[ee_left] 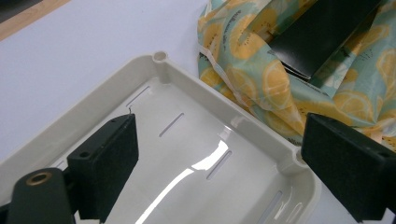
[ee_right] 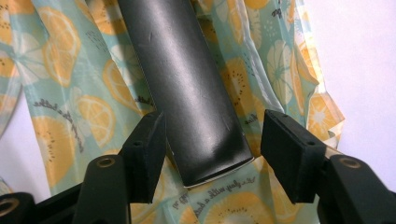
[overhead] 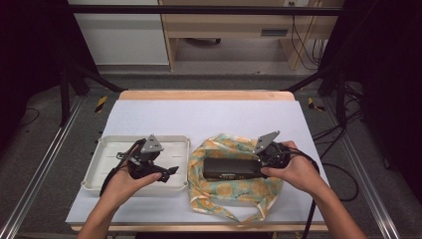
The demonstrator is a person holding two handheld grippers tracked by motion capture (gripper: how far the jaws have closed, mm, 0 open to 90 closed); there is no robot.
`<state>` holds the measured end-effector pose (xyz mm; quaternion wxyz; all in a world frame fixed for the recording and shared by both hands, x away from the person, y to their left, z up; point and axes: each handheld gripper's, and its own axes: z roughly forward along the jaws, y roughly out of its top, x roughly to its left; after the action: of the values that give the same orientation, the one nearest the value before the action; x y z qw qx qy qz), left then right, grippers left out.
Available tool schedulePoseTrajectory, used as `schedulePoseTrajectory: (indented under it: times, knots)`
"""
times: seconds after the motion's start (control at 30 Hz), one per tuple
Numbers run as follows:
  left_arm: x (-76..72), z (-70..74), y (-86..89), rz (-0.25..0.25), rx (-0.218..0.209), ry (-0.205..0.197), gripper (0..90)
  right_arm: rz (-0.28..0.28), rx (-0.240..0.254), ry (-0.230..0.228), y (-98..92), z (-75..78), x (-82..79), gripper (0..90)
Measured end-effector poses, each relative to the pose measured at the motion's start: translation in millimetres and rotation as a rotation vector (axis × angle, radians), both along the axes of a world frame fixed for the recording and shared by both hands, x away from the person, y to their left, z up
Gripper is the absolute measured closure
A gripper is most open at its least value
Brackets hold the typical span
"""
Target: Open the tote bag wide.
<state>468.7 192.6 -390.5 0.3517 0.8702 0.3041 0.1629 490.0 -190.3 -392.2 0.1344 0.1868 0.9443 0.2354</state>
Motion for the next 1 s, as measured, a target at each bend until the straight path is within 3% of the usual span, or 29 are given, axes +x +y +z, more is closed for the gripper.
schedulePoseTrajectory:
  times: [0.33,0.67,1.0]
  knots:
    - [0.1,-1.1,2.6,0.0,0.015,0.004,11.4,0.065,-0.054,0.032,1.5,-8.7,1.2,41.9]
    - [-0.3,-3.3,2.6,-0.014,0.026,0.014,11.1,0.096,-0.096,0.062,15.0,-17.0,12.5,34.0]
    - [-0.5,-6.3,1.4,-0.022,0.034,0.024,11.1,0.127,-0.184,0.126,21.0,-31.6,23.7,32.1]
